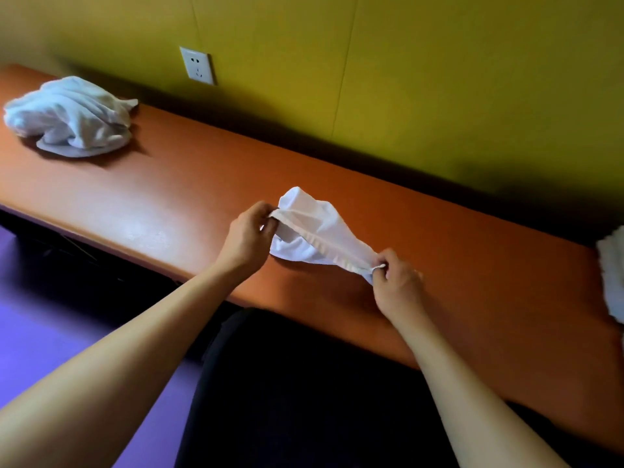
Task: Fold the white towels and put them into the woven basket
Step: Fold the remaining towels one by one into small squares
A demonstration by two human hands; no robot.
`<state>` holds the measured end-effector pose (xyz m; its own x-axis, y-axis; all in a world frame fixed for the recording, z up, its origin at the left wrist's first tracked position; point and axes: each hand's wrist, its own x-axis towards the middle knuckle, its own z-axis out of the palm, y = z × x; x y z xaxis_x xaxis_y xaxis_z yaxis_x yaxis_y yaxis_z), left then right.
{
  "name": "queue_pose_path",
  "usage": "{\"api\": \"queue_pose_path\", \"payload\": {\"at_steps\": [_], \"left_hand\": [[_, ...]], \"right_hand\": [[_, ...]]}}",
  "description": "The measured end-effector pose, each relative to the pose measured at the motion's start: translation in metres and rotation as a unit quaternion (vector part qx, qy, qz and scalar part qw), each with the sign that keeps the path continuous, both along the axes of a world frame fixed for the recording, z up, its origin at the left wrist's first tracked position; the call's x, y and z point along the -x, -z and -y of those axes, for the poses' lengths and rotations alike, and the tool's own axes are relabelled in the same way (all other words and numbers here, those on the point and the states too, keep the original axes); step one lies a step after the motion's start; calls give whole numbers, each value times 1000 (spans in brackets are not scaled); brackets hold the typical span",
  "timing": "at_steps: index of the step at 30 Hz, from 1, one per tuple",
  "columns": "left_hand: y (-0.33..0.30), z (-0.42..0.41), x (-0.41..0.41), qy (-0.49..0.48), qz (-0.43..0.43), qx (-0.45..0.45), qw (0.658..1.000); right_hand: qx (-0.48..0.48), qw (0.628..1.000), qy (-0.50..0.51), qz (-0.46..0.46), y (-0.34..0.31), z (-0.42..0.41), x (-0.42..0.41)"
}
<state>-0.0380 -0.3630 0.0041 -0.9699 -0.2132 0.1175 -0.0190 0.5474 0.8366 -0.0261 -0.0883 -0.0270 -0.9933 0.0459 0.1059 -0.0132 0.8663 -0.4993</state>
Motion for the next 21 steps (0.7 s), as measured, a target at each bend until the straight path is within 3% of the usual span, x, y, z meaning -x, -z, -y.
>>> {"api": "queue_pose_path", "payload": {"at_steps": [4, 8, 11, 15, 17, 19, 21], "left_hand": [[-43, -32, 2, -4, -4, -95, 995], [-96, -59, 5, -3, -53, -87, 995], [-133, -66, 4, -23, -91, 3, 996], [-158, -63, -2, -18, -90, 114, 989], [-164, -62, -4, -10, -55, 194, 979], [-172, -69, -13, 34, -27, 242, 969], [-184, -89, -26, 139, -31, 221, 965]], "right_hand": [[324, 938, 120, -25, -41, -31, 11], [454, 881, 101, -83, -98, -50, 17], [477, 864, 84, -136, -144, -60, 14], [386, 904, 15, -182, -183, -73, 6], [384, 906, -28, -177, -194, -73, 4], [386, 904, -64, -172, -203, -64, 1], [388, 901, -105, -162, -211, -51, -4]]}}
